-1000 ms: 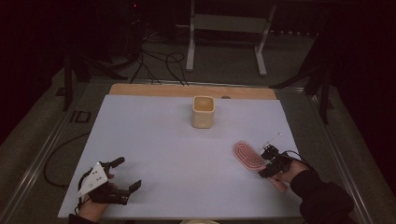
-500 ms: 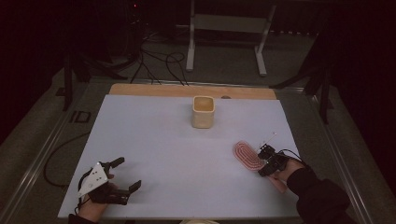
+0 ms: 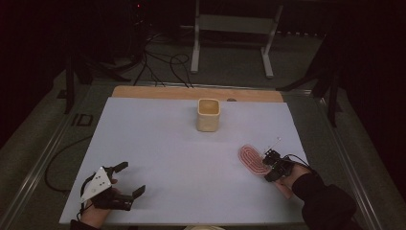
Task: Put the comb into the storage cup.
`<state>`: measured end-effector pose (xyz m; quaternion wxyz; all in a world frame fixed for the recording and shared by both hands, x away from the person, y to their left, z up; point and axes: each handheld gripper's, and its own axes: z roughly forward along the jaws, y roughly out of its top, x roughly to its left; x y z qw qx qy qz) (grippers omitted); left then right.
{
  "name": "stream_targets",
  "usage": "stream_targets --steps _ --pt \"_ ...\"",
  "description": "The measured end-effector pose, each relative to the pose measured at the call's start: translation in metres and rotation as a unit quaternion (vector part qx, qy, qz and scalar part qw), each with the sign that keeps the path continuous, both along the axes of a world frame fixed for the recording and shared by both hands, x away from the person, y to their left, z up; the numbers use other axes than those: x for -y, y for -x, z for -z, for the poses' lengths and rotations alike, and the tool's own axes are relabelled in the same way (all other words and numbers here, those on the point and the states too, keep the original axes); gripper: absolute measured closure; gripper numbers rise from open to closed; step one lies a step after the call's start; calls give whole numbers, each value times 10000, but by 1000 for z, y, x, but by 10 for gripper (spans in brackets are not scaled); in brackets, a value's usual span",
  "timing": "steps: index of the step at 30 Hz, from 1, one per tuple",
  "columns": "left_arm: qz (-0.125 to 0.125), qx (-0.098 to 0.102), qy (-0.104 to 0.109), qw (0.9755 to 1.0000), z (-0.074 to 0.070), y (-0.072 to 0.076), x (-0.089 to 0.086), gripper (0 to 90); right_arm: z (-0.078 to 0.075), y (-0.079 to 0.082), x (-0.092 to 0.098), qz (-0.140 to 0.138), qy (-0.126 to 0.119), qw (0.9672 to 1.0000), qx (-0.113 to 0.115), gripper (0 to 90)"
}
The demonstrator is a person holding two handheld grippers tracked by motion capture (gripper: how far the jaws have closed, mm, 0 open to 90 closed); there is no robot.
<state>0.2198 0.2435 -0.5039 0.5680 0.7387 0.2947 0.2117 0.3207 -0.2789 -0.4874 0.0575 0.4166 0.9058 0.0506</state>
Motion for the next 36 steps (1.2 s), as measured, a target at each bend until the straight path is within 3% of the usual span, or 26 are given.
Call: stream_targets --steps 5,11,19,24,33,35,36 --pt "4 -3 -28 10000 0 0 0 2 0 4 2 -196 -50 9996 188 703" --pt "-8 -10 -33 10000 0 0 0 2 0 7 5 -118 -337 9983 471 705" --pt "-22 -23 -18 10000 0 0 0 2 -6 6 7 -66 -660 9954 688 705" --pt "-21 -25 -12 10000 0 0 0 2 -16 7 2 -65 -915 9904 1030 706" --pt "-17 -28 -12 10000 1 0 0 2 -24 8 -13 -290 -1573 9766 1437 706" --pt "-23 -28 -13 10000 1 0 0 2 -24 9 -17 -339 -1774 9718 1513 706" --pt "-23 -28 -13 10000 1 0 0 2 -24 9 -17 -339 -1774 9718 1513 706"
